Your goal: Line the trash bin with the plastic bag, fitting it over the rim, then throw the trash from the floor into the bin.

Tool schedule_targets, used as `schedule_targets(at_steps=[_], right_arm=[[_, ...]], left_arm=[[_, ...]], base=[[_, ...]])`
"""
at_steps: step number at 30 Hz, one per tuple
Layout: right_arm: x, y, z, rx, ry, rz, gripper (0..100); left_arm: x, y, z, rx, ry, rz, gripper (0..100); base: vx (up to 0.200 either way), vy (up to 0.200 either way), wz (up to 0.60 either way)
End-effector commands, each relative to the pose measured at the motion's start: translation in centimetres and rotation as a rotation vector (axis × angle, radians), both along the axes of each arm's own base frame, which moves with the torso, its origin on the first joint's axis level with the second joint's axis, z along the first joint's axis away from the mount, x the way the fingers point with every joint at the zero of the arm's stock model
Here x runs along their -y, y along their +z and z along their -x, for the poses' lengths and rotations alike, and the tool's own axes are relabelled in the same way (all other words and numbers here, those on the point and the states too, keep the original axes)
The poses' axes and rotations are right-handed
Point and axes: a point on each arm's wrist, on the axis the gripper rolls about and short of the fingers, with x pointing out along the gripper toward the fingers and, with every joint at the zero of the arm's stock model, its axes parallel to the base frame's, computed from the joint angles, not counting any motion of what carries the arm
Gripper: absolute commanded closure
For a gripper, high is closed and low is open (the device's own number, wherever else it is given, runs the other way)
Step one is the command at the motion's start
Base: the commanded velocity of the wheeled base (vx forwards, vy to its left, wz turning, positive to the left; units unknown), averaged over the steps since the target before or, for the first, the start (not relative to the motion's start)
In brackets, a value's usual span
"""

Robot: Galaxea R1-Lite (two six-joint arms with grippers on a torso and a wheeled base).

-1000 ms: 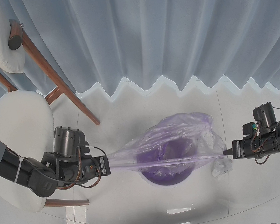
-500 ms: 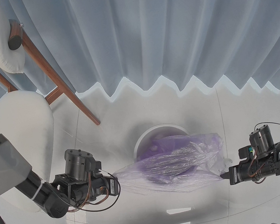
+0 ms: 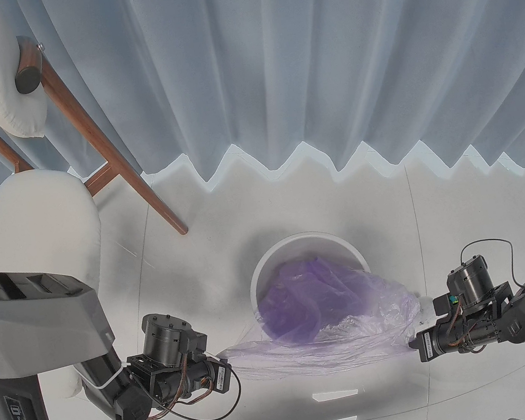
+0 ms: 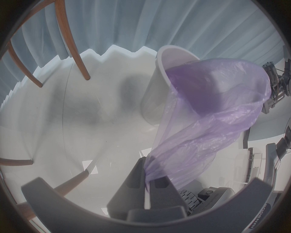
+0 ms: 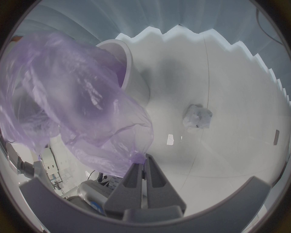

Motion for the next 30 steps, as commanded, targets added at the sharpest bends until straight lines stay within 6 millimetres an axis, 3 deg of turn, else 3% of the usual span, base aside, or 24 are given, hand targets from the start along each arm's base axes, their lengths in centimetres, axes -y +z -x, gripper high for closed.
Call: schedule_targets(at_steps=[1, 5, 16, 21, 30], right_arm=[[-0.5, -2.9, -1.4, -0.015, 0.001, 0.038, 100], [-1.1, -3.5, -3.5, 0.060, -0.026, 0.033, 100], [-0.9, -2.9, -6.7, 0.145, -0.096, 0.031, 100], [-0.6, -2.6, -7.9, 0.176, -0.150, 0.020, 100], [-0.6, -2.3, -8.3, 0.215, -0.167, 0.006, 100]], left_arm=[[0.0, -1.2, -0.1, -0.029, 0.010, -0.024, 100], [0.2, -1.1, -1.2, 0.001, 0.038, -0.023, 100], [-0.1, -0.4, -4.3, 0.081, 0.104, 0.013, 100], [0.1, -0.6, -4.7, 0.088, 0.106, 0.022, 100], [0.0, -0.6, -4.5, 0.089, 0.107, 0.013, 100]], base=[[0.000, 0.000, 0.00], [0.000, 0.000, 0.00], [0.000, 0.000, 0.00], [0.000, 0.000, 0.00], [0.000, 0.000, 0.00]])
